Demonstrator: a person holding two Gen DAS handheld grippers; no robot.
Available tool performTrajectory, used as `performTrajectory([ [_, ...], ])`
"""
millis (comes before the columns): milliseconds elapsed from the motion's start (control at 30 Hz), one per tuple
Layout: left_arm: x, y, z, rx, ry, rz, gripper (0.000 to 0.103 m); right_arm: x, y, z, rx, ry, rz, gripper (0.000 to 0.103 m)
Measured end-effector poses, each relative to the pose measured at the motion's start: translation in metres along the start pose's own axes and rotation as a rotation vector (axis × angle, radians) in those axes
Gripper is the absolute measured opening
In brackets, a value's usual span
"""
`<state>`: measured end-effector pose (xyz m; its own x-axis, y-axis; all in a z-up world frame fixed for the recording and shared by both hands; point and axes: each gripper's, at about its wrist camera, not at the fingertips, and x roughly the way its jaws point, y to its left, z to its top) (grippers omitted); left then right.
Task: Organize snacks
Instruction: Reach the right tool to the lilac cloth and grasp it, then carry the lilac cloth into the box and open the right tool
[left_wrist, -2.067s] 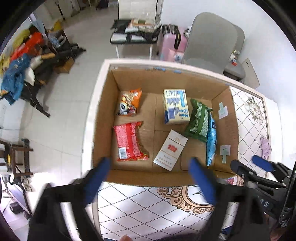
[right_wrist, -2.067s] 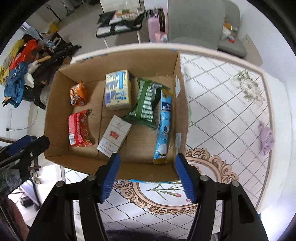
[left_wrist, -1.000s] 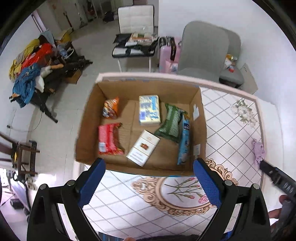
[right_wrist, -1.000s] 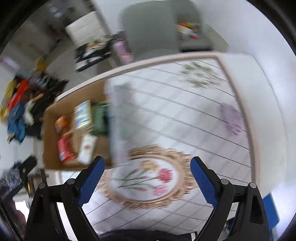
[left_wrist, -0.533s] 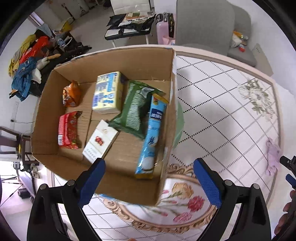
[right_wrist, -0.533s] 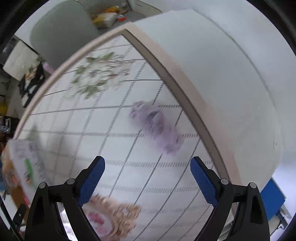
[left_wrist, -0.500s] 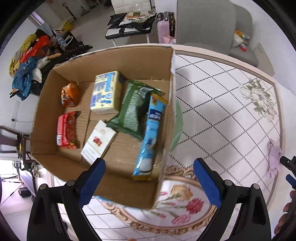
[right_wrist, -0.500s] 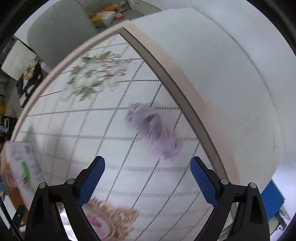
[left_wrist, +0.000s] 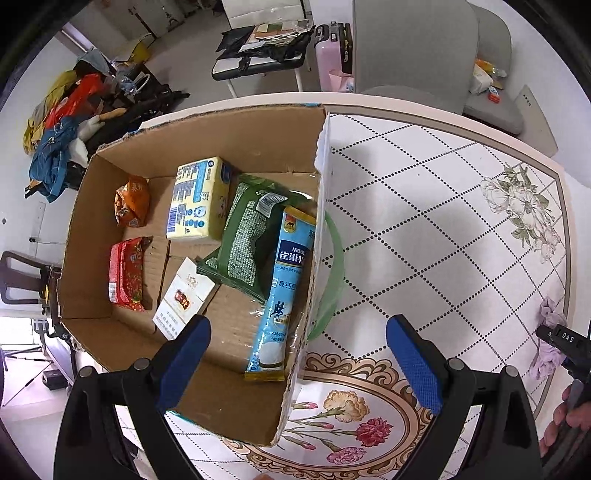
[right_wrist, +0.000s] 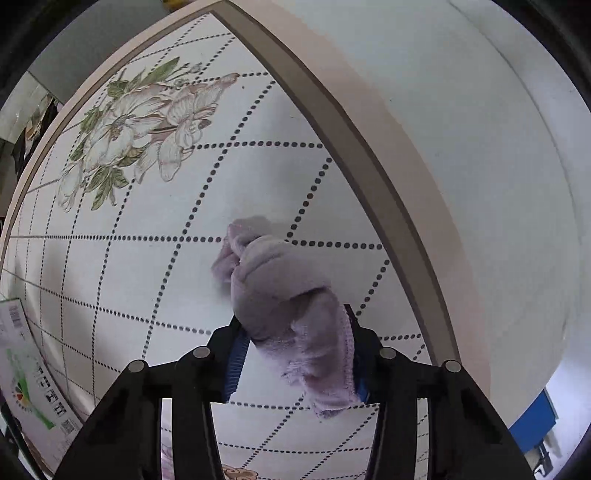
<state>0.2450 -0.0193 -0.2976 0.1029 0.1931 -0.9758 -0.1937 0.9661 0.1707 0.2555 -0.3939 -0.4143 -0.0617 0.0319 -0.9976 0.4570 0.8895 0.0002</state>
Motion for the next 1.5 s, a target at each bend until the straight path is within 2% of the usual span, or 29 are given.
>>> performTrajectory([
  [200, -0.02, 0.011, -0.005, 0.032, -0.019, -0.04, 0.097, -0.049, 0.035, -0.035, -0.086, -0.043, 0.102, 0.046],
  [400, -0.047, 0.041, -0.017, 0.083, -0.023, -0.102, 0.097, -0.13, 0.102, -0.099, -0.239, -0.114, 0.255, 0.046],
  [567, -0.066, 0.097, -0.025, 0.088, -0.005, -0.176, 0.097, -0.18, 0.165, -0.154, -0.347, -0.111, 0.367, 0.046],
  [733, -0.078, 0.175, -0.029, 0.05, -0.018, -0.196, 0.097, -0.204, 0.237, -0.2, -0.465, -0.084, 0.429, 0.046],
  [900, -0.061, 0.235, -0.027, -0.011, -0.016, -0.17, 0.097, -0.19, 0.307, -0.238, -0.529, -0.04, 0.396, 0.046],
  [1067, -0.026, 0.265, -0.02, -0.047, 0.018, -0.171, 0.097, -0.137, 0.356, -0.247, -0.558, 0.039, 0.321, 0.046],
  [1133, -0.011, 0.27, -0.018, -0.054, 0.036, -0.162, 0.097, -0.11, 0.367, -0.243, -0.553, 0.06, 0.276, 0.046],
  [1267, 0.021, 0.273, -0.015, -0.063, 0.099, -0.195, 0.097, -0.08, 0.377, -0.237, -0.531, 0.082, 0.232, 0.046],
  [1433, 0.036, 0.267, -0.011, -0.027, 0.115, -0.212, 0.097, -0.064, 0.384, -0.236, -0.502, 0.109, 0.218, 0.05],
  [1500, 0.039, 0.264, -0.01, -0.02, 0.116, -0.223, 0.097, -0.06, 0.388, -0.236, -0.508, 0.119, 0.204, 0.056],
])
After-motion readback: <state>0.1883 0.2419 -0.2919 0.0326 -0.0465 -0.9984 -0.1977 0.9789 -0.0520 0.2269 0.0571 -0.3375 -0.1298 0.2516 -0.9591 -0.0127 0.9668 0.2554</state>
